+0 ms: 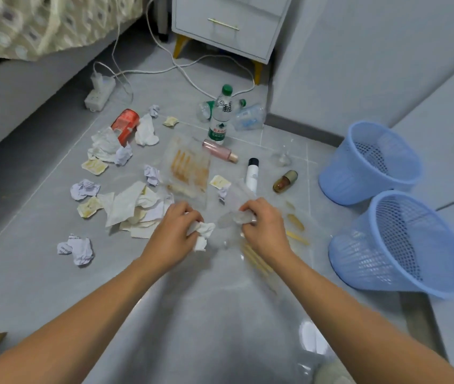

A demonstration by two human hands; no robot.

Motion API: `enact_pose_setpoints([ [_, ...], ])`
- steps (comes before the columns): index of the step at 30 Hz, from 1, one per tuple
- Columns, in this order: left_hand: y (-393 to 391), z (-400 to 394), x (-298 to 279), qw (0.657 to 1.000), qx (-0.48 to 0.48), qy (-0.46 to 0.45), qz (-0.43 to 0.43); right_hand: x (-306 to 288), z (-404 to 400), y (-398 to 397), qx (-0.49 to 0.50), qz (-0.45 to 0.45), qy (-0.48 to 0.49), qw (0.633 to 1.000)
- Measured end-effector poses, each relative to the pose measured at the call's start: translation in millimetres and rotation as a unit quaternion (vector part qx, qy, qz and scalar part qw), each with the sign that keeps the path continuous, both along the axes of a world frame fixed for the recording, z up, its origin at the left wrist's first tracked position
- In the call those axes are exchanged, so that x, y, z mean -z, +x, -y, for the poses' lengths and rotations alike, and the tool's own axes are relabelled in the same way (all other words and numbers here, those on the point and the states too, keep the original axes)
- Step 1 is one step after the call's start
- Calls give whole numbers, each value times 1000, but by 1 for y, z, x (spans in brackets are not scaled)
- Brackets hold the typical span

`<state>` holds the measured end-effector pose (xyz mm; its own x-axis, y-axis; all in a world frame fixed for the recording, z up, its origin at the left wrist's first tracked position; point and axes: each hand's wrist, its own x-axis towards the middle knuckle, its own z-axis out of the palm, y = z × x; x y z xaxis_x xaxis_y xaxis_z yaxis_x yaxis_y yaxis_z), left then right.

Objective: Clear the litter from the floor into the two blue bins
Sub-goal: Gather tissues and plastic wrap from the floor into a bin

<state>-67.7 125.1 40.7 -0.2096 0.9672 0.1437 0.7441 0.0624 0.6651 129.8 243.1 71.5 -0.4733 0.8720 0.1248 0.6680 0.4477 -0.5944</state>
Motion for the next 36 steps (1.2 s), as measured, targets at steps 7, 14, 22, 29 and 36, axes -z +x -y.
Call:
enact_pose_setpoints([
  [7, 134, -130, -82, 989, 113, 95, 10, -108, -66, 150, 141, -1, 92, 986],
  [14, 301, -221, -133, 974, 186, 120, 40, -133, -101, 299, 272, 71, 106, 954],
  [22, 396, -250, -122, 968, 227, -32, -104, -94, -116, 375, 303, 169, -38, 937],
  [29, 378, -231, -113, 944, 284, -7, -167, -89, -109, 360, 271, 276, -94, 917],
  [36, 298, -195, -106, 972, 188, 117, -84, -102, -98, 267, 241, 95, 105, 960],
])
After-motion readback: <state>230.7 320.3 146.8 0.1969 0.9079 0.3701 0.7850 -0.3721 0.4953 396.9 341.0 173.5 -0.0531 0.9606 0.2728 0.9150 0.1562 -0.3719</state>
